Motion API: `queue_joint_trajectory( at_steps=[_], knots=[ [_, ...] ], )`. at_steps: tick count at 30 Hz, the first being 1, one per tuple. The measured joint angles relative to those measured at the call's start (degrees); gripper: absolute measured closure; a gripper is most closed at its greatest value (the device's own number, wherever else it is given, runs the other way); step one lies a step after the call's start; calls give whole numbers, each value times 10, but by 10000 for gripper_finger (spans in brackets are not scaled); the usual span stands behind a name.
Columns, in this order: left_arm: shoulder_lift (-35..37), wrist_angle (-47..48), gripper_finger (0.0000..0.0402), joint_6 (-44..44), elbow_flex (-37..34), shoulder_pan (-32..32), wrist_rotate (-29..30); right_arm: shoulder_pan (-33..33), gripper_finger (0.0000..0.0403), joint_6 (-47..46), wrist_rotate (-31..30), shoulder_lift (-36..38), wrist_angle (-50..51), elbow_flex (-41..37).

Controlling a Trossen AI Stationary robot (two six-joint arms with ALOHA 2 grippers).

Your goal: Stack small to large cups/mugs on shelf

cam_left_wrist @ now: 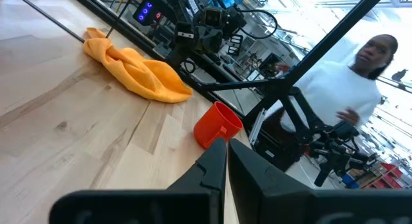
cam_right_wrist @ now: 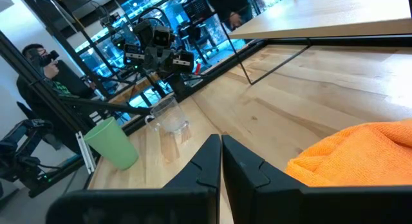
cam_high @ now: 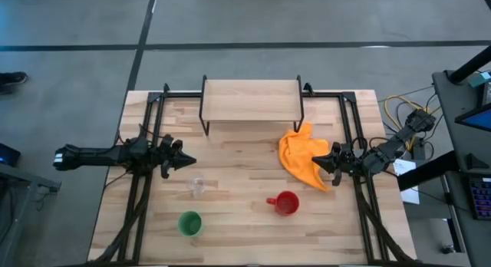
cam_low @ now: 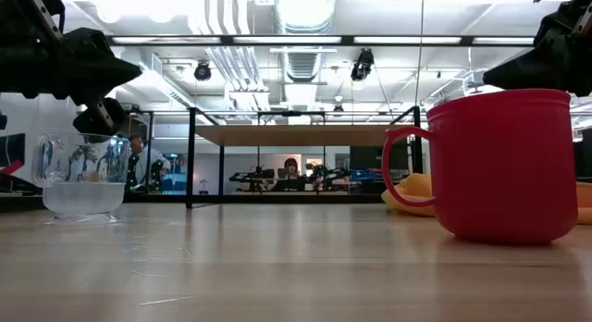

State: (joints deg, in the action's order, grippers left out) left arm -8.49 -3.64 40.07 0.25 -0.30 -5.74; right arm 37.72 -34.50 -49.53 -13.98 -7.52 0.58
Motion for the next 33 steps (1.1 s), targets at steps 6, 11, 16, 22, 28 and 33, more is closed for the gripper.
queue_joint_trajectory(
  at_steps=[6, 11, 16, 22, 28, 33],
  knots=[
    [0, 0, 400, 0, 0, 0, 0, 0, 394, 0, 0, 0, 0, 0],
    [0, 0, 400, 0, 0, 0, 0, 0, 394, 0, 0, 0, 0, 0],
    [0, 0, 400, 0, 0, 0, 0, 0, 394, 0, 0, 0, 0, 0],
    [0, 0, 400, 0, 0, 0, 0, 0, 394, 0, 0, 0, 0, 0],
    [0, 0, 400, 0, 0, 0, 0, 0, 394, 0, 0, 0, 0, 0],
    [0, 0, 400, 0, 0, 0, 0, 0, 394, -29, 0, 0, -1, 0]
  ],
)
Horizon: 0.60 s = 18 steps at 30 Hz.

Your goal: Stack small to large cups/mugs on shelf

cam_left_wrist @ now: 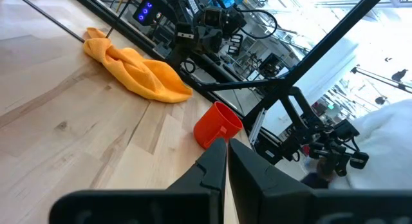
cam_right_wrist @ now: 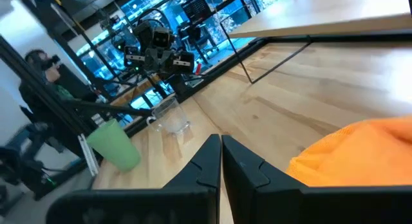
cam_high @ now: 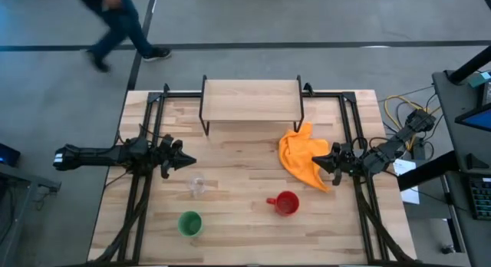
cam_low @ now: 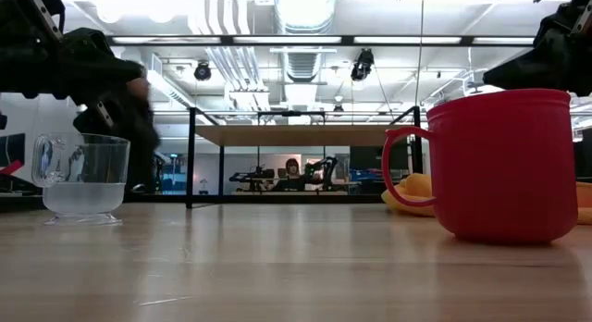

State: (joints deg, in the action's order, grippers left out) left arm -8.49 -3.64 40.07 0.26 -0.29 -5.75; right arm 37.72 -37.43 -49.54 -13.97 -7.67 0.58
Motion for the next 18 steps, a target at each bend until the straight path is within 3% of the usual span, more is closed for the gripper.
queue_joint_trajectory(
  at_steps=[5, 11, 18],
  knots=[
    [8, 16, 400, -11, 0, -1, 0, -2, 394, -28, -40, -1, -8, 0],
    [8, 16, 400, -15, 0, -1, 0, -1, 394, -100, -42, -1, -16, 0],
    [4, 13, 400, -17, 0, -1, 0, -1, 394, -73, -43, -1, -23, 0]
  ],
)
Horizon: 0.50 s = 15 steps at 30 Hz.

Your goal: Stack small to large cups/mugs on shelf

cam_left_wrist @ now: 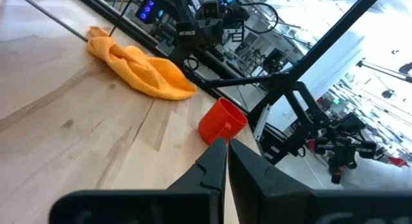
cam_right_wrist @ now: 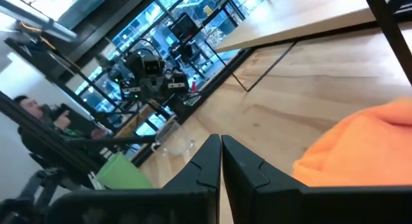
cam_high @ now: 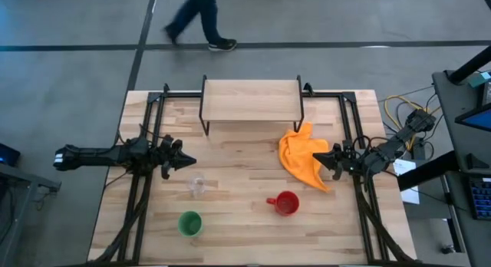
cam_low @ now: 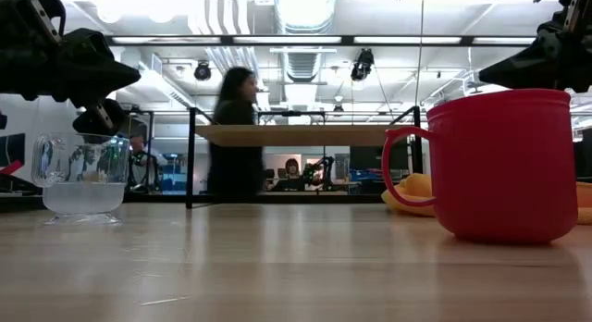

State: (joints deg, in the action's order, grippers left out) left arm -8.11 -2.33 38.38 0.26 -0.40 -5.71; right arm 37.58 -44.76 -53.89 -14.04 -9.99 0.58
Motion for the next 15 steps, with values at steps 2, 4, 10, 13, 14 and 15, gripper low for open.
queue_joint_trajectory(
  at_steps=[2, 4, 10, 13, 14, 15],
  knots=[
    [0, -2, 400, -1, 0, 0, 0, 0, 394, -5, 0, 0, 0, 0],
    [-1, -2, 400, -1, 0, 0, 1, 0, 394, -18, -2, 0, 0, 0],
    [-8, -2, 400, -2, 0, 0, 3, 0, 394, -41, -2, -8, 4, 0],
    [-16, -10, 400, 7, 0, 0, 16, 0, 394, -32, -2, -16, 3, 0],
    [-18, -18, 400, 26, 0, 0, 16, 0, 394, -33, -2, -18, 3, 0],
    [-21, -26, 400, 53, 0, 0, 17, 0, 394, -37, -2, -18, 2, 0]
  ],
)
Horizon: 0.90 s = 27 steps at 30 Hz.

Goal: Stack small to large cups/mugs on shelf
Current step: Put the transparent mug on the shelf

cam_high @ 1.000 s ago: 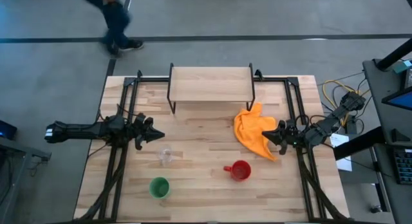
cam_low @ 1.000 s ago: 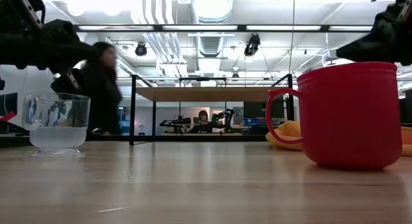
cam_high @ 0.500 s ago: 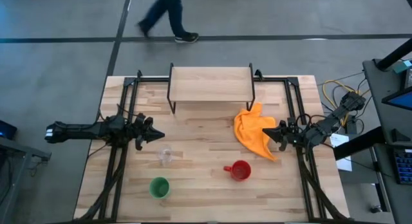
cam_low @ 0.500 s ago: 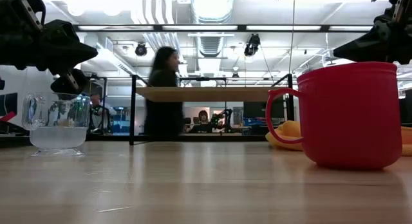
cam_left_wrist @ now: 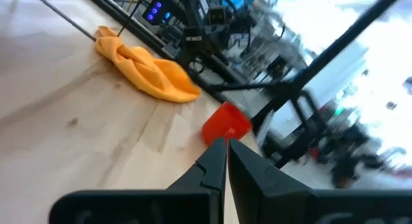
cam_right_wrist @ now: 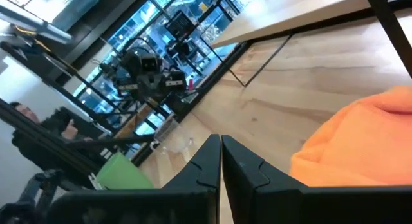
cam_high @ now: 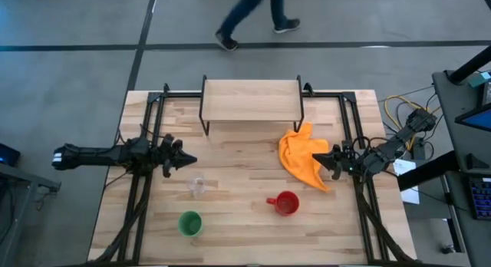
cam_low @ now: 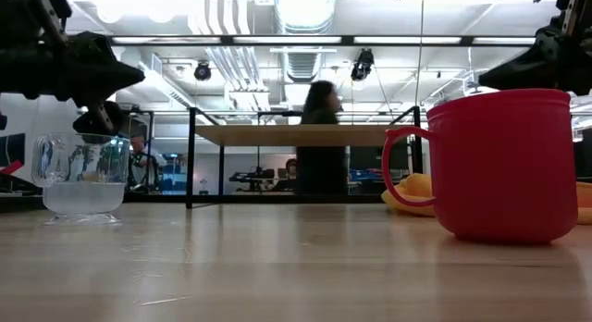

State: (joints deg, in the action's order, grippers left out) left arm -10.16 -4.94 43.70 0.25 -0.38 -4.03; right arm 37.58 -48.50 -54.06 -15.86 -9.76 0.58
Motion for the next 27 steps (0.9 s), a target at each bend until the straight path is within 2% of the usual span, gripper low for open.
queue_joint_trajectory(
  at_steps=[3, 7, 10, 13, 19, 23, 27],
  knots=[
    [-6, -6, 400, 68, 3, 0, 0, 0, 394, -31, 0, 0, -4, 0],
    [-22, -5, 400, 76, 38, 0, 0, 0, 394, -34, 5, 1, -58, 0],
    [-43, 2, 400, 67, 90, 0, -3, 0, 394, 20, 38, 1, -142, 0],
    [-76, 78, 401, 60, 177, 0, -12, 0, 394, 112, 84, 1, -215, 7],
    [-208, 325, 401, -37, 410, 0, -15, 0, 394, 238, 95, -6, -214, 85],
    [-288, 395, 401, -153, 556, 0, -17, 0, 394, 317, 95, -21, -164, 171],
    [-342, 457, 401, -222, 646, 0, -17, 0, 394, 339, 95, -50, -64, 272]
  ],
)
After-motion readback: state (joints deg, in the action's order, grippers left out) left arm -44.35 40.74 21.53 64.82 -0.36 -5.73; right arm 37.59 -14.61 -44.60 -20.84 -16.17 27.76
